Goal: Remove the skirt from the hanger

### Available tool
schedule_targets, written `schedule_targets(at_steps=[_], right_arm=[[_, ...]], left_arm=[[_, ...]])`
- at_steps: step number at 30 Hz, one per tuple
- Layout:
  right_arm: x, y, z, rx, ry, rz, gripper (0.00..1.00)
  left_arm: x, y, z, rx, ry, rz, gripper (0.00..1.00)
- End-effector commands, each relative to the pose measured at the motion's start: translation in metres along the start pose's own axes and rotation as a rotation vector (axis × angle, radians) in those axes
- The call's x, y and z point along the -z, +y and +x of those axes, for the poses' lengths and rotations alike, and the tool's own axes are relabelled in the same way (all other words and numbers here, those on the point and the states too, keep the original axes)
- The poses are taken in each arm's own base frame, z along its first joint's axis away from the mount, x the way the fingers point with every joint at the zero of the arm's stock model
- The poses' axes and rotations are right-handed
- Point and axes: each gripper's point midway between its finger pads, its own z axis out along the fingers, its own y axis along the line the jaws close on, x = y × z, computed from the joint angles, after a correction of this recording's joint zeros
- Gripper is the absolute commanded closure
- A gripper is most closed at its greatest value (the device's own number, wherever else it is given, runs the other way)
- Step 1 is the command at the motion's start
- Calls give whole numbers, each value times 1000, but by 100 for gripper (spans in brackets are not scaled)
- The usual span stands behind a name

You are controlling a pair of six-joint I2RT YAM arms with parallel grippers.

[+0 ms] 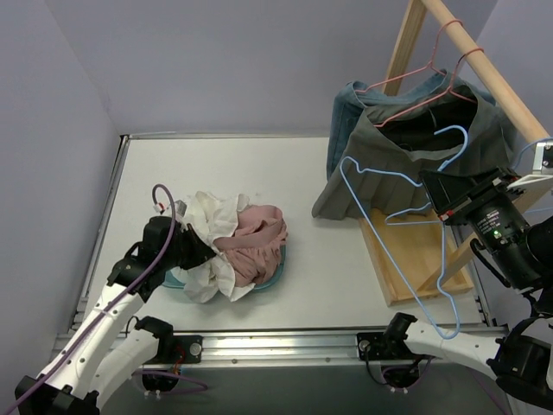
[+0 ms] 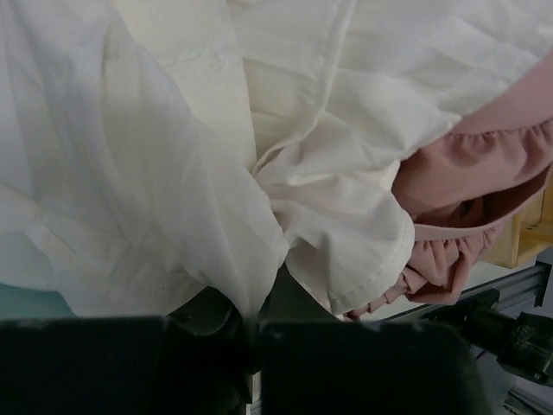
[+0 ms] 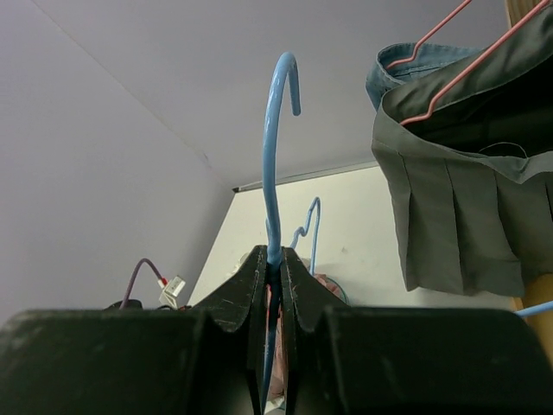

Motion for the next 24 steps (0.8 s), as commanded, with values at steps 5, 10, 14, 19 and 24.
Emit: schedule_targets(at_steps=[5,10,14,19,24], right_arm=[[-11,8,0,-18,-13,-2,100],[-25,13,14,16,33,6,100],[-35,17,26,48,66,8,100],[-51,17,41,81,83,31,100],[-69,10,56,121,95,92,100]], left_arm=[[0,5,-8,98,-49,-42,72],[22,-7,-30,56,-93,-54,32],[50,-27,-46,42,-144,0,31],[98,-53,-68,24,-252,94,36],[134,-100,-80,-59,-280,291,37]])
